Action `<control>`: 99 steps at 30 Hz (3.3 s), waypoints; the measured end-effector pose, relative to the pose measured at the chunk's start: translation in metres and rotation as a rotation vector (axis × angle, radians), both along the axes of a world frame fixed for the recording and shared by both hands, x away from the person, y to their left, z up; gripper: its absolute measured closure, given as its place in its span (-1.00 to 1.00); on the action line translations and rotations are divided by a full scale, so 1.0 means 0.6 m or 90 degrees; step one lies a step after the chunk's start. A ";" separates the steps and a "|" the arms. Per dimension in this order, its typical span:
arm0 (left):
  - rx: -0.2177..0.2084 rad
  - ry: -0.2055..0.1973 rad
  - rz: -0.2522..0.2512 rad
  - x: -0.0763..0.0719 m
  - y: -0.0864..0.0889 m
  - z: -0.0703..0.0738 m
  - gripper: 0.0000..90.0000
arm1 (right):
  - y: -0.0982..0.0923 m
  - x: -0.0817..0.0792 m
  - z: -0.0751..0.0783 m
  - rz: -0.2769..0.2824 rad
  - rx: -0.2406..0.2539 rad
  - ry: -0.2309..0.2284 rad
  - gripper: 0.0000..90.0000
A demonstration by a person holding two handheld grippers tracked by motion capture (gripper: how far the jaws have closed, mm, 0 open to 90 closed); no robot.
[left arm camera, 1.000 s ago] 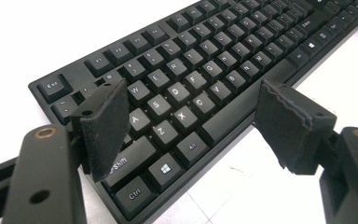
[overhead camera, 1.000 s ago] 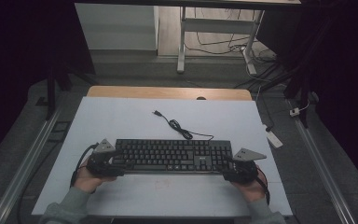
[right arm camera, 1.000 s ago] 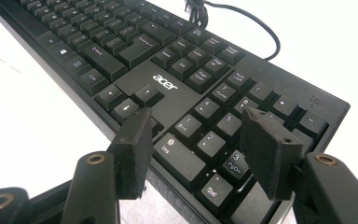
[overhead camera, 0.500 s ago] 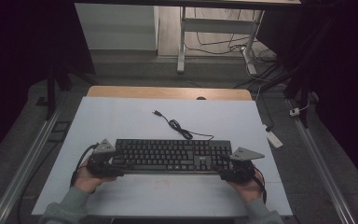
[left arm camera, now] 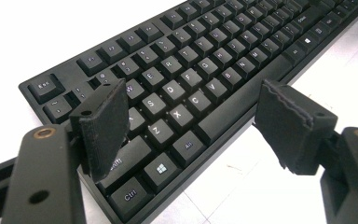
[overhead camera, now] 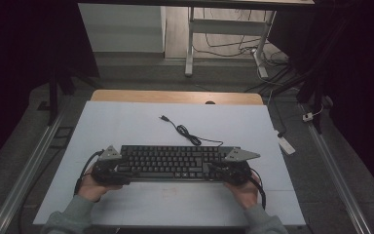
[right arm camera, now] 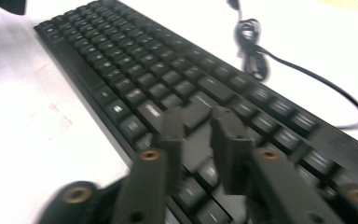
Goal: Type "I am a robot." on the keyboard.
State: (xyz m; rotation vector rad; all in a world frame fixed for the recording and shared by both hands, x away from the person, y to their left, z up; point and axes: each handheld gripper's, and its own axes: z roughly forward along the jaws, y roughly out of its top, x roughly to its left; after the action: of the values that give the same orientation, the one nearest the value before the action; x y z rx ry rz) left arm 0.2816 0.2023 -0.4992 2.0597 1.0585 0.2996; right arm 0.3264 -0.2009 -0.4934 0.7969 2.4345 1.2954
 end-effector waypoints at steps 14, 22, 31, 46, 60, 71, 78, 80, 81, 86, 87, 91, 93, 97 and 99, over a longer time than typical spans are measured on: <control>0.000 -0.004 -0.003 0.000 -0.001 0.001 -0.42 | 0.095 0.026 -0.003 0.052 -0.011 0.018 0.99; 0.004 -0.004 -0.009 0.000 -0.002 0.000 -0.42 | 0.139 0.050 -0.015 0.058 -0.028 0.032 0.99; 0.001 -0.006 -0.009 0.000 -0.003 0.000 -0.42 | 0.167 0.065 -0.029 0.057 -0.039 0.044 0.99; -0.001 -0.002 -0.012 0.002 0.000 -0.001 -0.42 | 0.196 0.085 -0.034 0.044 -0.057 0.046 0.99; 0.001 -0.005 -0.009 0.003 0.002 -0.001 -0.42 | 0.202 0.083 -0.032 0.046 -0.063 0.032 0.99; 0.002 -0.008 0.007 0.004 0.004 -0.002 -0.42 | 0.151 0.060 -0.006 0.033 -0.027 0.018 0.61; 0.002 -0.007 0.015 0.006 0.004 -0.002 -0.41 | 0.082 0.031 0.004 0.006 -0.014 0.002 0.28; 0.002 -0.007 0.014 0.006 0.003 -0.002 -0.41 | 0.060 0.022 0.008 -0.001 -0.015 -0.006 0.23; 0.003 -0.006 0.013 0.007 0.003 -0.002 -0.41 | 0.050 0.017 0.008 -0.008 -0.013 -0.008 0.21; -0.005 0.002 0.017 0.011 0.002 -0.003 -0.39 | -0.002 0.001 0.008 -0.037 -0.009 -0.011 0.14; -0.006 0.002 0.017 0.012 0.002 -0.003 -0.39 | -0.011 -0.002 0.007 -0.041 -0.006 -0.012 0.13; -0.011 0.004 0.021 0.015 0.002 -0.003 -0.38 | -0.046 -0.012 0.006 -0.058 0.005 -0.021 0.11; -0.012 0.005 0.021 0.015 0.003 -0.003 -0.38 | -0.061 -0.017 0.005 -0.067 0.003 -0.023 0.10; -0.013 0.007 0.025 0.017 0.003 -0.005 -0.37 | -0.084 -0.022 -0.001 -0.082 -0.003 -0.020 0.09; -0.015 0.005 0.025 0.018 0.002 -0.004 -0.36 | -0.089 -0.024 -0.005 -0.080 0.000 -0.019 0.09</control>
State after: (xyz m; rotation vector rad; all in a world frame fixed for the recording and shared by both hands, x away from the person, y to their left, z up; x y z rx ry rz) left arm 0.2922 0.2036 -0.5018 2.0225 1.1033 0.2968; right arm 0.3122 -0.2545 -0.4962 0.9078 2.3216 1.2512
